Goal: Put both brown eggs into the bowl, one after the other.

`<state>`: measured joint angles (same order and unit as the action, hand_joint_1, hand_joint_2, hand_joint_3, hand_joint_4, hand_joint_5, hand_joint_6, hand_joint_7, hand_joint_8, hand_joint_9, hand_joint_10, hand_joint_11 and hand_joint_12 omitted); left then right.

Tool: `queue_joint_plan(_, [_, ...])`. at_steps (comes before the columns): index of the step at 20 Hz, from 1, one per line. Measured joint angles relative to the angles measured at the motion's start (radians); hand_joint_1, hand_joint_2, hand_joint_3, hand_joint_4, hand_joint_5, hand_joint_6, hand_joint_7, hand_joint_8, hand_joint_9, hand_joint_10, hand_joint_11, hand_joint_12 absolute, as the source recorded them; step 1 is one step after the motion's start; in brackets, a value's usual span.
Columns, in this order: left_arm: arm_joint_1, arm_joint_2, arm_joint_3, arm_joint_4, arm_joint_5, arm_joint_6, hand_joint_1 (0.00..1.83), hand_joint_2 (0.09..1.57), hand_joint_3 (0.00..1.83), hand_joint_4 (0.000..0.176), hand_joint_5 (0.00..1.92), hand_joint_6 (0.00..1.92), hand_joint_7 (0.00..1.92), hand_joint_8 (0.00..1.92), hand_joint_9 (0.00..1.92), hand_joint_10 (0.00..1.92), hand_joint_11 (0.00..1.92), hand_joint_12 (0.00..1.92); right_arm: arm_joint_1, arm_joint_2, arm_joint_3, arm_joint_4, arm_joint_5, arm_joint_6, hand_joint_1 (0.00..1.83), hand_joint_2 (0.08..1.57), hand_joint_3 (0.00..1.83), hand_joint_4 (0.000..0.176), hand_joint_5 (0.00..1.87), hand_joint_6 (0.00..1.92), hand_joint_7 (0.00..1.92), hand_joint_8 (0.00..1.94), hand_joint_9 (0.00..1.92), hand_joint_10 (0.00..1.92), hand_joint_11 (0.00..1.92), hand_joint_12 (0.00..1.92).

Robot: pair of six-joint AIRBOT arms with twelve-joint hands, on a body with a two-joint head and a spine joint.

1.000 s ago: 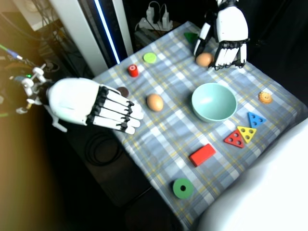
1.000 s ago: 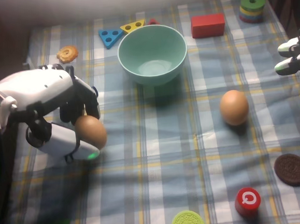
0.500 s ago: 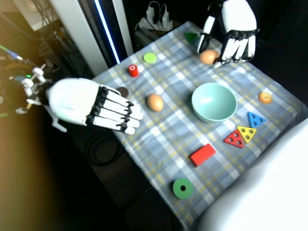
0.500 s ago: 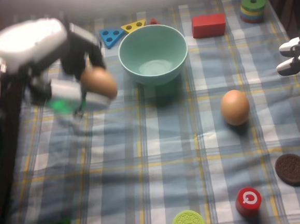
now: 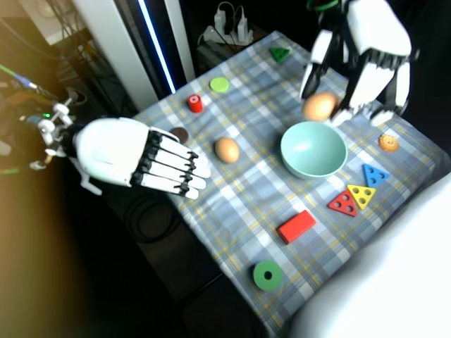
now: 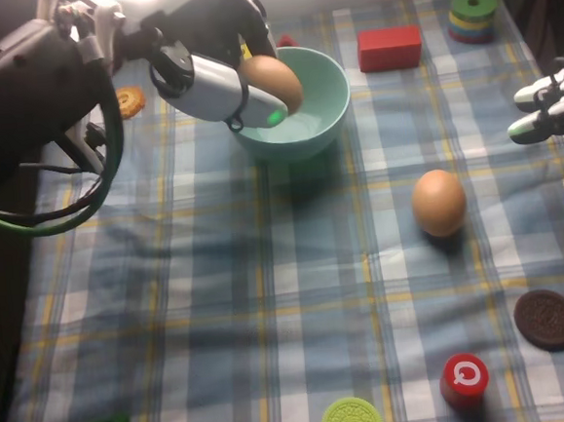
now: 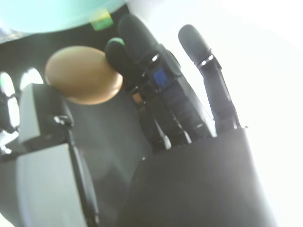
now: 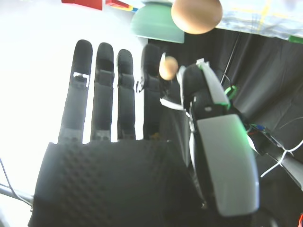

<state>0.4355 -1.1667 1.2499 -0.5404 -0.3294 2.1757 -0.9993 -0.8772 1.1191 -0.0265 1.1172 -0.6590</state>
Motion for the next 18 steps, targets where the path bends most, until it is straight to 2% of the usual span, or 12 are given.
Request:
queue_joint_plan(1, [-0.002,-0.002,0.005,-0.019,0.008,0.003,1.07,1.05,0.0,0.048,0.64,0.41,0.76,0.13,0.87,0.0,0.29,0.98,0.004,-0.004,0.003,0.0,0.001,0.0,0.63,1.3,0.0,0.0,0.7,0.0,0.61,0.01,0.6,0.01,0.33,0.7])
queue_joint_plan(2, [-0.003,-0.003,0.008,-0.021,0.009,0.004,1.07,1.05,0.0,0.048,0.64,0.41,0.76,0.13,0.87,0.0,0.29,0.98,0.004,-0.004,0.003,0.0,0.0,0.0,0.63,1.3,0.0,0.0,0.7,0.0,0.61,0.01,0.6,0.01,0.33,0.7])
queue_joint_plan(3, [-0.008,-0.002,0.011,-0.026,0.009,0.004,1.11,0.99,0.0,0.059,0.57,0.11,0.64,0.03,0.73,0.0,0.19,1.06,0.004,-0.006,0.003,-0.001,0.0,0.0,0.62,1.3,0.0,0.0,0.7,0.0,0.62,0.01,0.61,0.01,0.34,0.71])
queue_joint_plan(4, [-0.009,-0.002,0.011,-0.026,0.005,0.005,1.12,0.96,0.0,0.075,0.52,0.02,0.56,0.0,0.64,0.0,0.14,1.12,0.004,-0.008,0.003,0.0,0.0,0.0,0.62,1.3,0.0,0.0,0.7,0.0,0.63,0.01,0.61,0.01,0.34,0.71])
queue_joint_plan(5, [-0.01,-0.002,0.009,-0.028,-0.002,0.004,1.05,0.95,0.0,0.131,0.37,0.0,0.4,0.0,0.51,0.0,0.11,1.11,0.004,-0.011,0.003,-0.002,0.001,0.001,0.62,1.3,0.0,0.0,0.71,0.01,0.63,0.01,0.62,0.01,0.34,0.71])
queue_joint_plan(7, [-0.006,0.013,-0.021,-0.027,-0.022,0.004,0.91,0.94,0.0,0.172,0.21,0.0,0.2,0.0,0.34,0.0,0.01,1.04,0.004,-0.011,0.003,-0.003,0.0,0.001,0.6,1.3,0.0,0.0,0.7,0.0,0.62,0.0,0.6,0.01,0.34,0.71])
queue_joint_plan(9, [0.002,0.025,-0.055,-0.019,-0.054,0.002,0.9,0.91,0.0,0.176,0.07,0.0,0.01,0.0,0.12,0.0,0.0,0.78,0.004,-0.011,0.003,0.008,0.0,0.001,0.59,1.3,0.0,0.0,0.68,0.0,0.61,0.0,0.59,0.0,0.31,0.71])
queue_joint_plan(11, [0.024,0.048,-0.09,0.026,-0.096,-0.054,0.97,0.9,0.0,0.176,0.04,0.0,0.0,0.0,0.12,0.0,0.0,0.77,0.004,-0.012,0.003,0.005,0.0,0.001,0.64,1.29,0.0,0.0,0.68,0.0,0.61,0.0,0.59,0.0,0.31,0.71])
queue_joint_plan(12, [0.045,0.075,-0.119,0.066,-0.122,-0.124,1.07,0.91,0.0,0.176,0.03,0.0,0.0,0.0,0.15,0.0,0.0,0.85,0.006,-0.017,0.005,0.008,0.0,0.001,0.68,1.28,0.0,0.0,0.68,0.0,0.61,0.0,0.56,0.0,0.29,0.7])
queue_joint_plan(14, [0.093,0.142,-0.187,0.14,-0.193,-0.243,1.05,0.82,0.0,0.176,0.03,0.0,0.02,0.0,0.17,0.0,0.0,0.83,0.016,-0.029,0.01,0.007,-0.003,0.001,0.72,1.26,0.0,0.0,0.67,0.0,0.59,0.0,0.56,0.0,0.3,0.7])
queue_joint_plan(16, [0.139,0.213,-0.26,0.165,-0.294,-0.267,0.95,0.87,0.0,0.176,0.07,0.0,0.03,0.0,0.14,0.0,0.0,0.73,0.025,-0.029,0.01,-0.011,-0.001,0.002,0.74,1.23,0.0,0.0,0.65,0.0,0.55,0.0,0.53,0.0,0.27,0.67])
queue_joint_plan(18, [0.18,0.254,-0.307,0.172,-0.37,-0.267,0.91,0.79,0.0,0.176,0.07,0.0,0.07,0.0,0.15,0.0,0.0,0.7,0.025,-0.029,0.01,-0.013,0.0,0.004,0.9,1.17,0.0,0.0,0.65,0.0,0.54,0.0,0.53,0.0,0.24,0.74])
